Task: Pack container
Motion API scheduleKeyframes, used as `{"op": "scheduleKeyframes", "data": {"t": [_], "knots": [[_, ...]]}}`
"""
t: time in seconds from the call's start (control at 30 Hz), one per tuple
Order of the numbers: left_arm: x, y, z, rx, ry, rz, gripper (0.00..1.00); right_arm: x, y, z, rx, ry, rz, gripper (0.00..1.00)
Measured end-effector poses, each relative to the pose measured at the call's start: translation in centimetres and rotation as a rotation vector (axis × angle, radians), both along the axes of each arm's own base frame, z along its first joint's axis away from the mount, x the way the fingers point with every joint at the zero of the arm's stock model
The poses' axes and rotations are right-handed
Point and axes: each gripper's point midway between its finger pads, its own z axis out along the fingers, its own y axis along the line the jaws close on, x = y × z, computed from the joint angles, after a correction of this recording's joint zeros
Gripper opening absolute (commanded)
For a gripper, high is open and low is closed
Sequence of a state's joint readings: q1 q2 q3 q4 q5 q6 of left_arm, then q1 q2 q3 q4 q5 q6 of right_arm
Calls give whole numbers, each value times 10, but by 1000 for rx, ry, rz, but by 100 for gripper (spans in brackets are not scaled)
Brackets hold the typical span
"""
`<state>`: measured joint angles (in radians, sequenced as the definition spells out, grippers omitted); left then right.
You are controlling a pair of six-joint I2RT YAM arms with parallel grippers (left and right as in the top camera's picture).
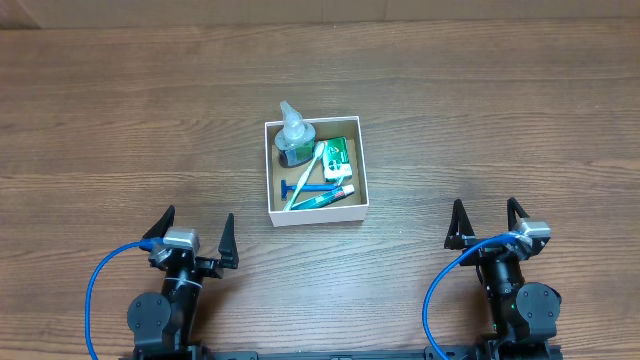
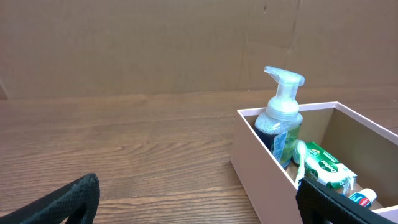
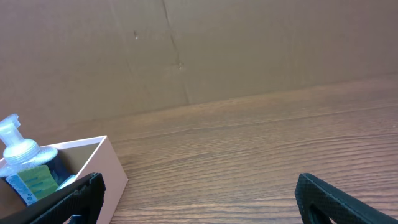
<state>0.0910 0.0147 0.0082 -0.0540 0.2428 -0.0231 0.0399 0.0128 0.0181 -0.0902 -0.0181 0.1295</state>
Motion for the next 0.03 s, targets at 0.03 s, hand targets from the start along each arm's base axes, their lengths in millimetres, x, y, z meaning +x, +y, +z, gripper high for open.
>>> {"op": "scheduleKeyframes", "data": {"t": [0.03], "knots": [[0,0,0,0,0,0,100,0,0,0,0,0,0,100]]}}
